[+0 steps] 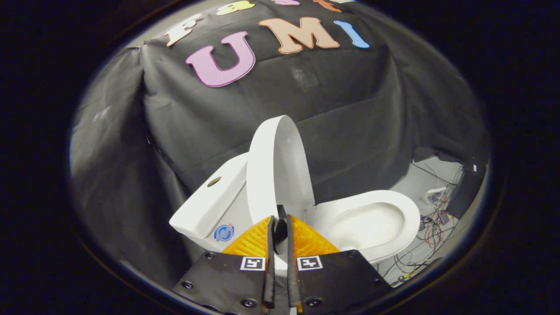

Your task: Open the toilet lid.

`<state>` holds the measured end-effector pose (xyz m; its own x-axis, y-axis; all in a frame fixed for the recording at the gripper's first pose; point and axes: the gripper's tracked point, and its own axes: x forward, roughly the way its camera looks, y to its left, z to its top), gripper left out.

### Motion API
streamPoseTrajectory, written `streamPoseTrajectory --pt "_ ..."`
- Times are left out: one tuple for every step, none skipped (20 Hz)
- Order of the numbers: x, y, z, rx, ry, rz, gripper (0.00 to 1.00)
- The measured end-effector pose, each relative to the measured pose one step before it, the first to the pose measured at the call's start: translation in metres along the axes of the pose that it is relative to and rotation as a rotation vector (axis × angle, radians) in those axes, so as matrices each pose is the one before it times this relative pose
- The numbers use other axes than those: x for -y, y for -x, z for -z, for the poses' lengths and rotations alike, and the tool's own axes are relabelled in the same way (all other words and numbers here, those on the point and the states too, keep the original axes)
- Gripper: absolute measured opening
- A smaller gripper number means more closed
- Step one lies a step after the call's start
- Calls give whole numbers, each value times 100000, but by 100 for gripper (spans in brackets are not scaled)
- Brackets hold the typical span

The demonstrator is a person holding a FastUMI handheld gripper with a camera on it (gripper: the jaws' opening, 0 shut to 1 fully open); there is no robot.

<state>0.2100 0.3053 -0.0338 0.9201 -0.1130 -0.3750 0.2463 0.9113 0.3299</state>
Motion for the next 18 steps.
streamPoseTrajectory --pt "-469 -130 134 107 737 -489 12" --pt "-511 -107 51 -62 1039 -641 12" --pt "-425 -186 42 13 1403 -745 12" --pt "-355 -98 21 321 1016 -945 12" --pt "-403 -35 46 291 17 -821 12" --pt "-316 -109 6 574 -548 -584 12" --pt "-308 -155 9 700 -98 -403 12" --pt "-476 -183 -2 806 856 -453 12" --pt "-383 -133 149 193 1097 -304 12" --pt "-507 -202 -21 164 1911 -57 12" --pt "-489 -242 162 -118 1564 -153 12" --pt "-527 -212 23 -318 1213 40 12" --pt "-537 -150 34 -148 723 96 12" --pt "-566 -240 125 -363 823 -12 12" --pt "-530 -229 116 -301 1108 -139 12" --pt "-551 -306 132 19 1762 -99 12" --pt "-574 -178 91 322 2521 142 12" --pt "-234 -236 -317 1171 3639 1074 12"
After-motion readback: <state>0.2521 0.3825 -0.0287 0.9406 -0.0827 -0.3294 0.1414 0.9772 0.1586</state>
